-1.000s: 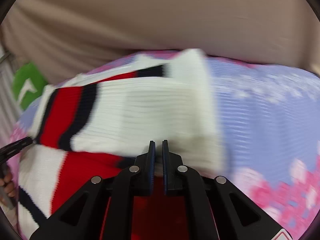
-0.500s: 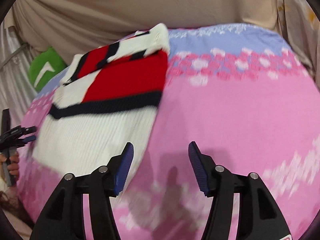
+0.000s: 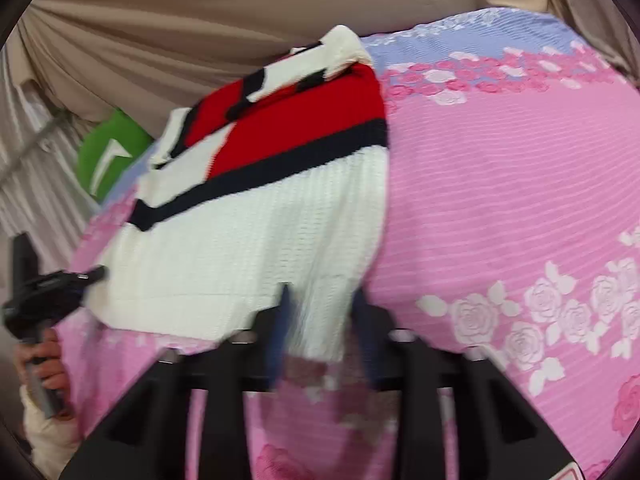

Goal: Fold small clothes
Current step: 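Grasp the hem with both tools and lift it toward the collar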

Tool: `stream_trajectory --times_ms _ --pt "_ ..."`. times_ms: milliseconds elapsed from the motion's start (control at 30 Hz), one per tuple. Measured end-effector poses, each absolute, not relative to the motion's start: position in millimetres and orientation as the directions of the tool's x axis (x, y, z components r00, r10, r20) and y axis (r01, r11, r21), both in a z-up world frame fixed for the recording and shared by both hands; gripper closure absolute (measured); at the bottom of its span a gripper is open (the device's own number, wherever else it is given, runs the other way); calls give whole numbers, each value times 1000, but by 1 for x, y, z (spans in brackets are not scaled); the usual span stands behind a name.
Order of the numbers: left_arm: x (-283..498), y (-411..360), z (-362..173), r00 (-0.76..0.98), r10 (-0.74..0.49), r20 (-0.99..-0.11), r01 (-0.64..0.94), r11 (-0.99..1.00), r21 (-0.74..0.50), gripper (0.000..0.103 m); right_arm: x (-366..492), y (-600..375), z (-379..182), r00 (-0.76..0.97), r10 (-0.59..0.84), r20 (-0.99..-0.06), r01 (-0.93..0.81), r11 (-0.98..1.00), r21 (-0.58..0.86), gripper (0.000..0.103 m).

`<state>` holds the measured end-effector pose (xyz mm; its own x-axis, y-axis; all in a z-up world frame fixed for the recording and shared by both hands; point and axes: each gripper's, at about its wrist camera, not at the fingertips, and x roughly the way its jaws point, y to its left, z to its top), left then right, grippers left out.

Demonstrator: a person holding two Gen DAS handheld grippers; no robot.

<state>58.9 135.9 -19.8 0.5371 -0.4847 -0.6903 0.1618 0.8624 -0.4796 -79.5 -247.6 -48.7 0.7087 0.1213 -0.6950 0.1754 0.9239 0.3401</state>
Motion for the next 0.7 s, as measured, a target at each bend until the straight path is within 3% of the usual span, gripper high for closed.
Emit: stream_trajectory --times_ms 200,333,567,700 --pt "20 151 10 625 -461 -630 169 868 -467 92 -109 -255 -37 767 166 -620 153 891 427 97" --pt "-10 162 15 621 -475 -623 182 861 -475 93 -146 -256 -23 794 143 -591 140 903 407 97" --pt "-73 170 -5 550 -473 -688 194 874 -446 93 -211 -248 -35 711 125 -692 143 938 316 97" --pt "-110 173 -4 553 -482 -680 221 871 -439 93 -243 -235 -38 673 115 -731 91 968 236 97"
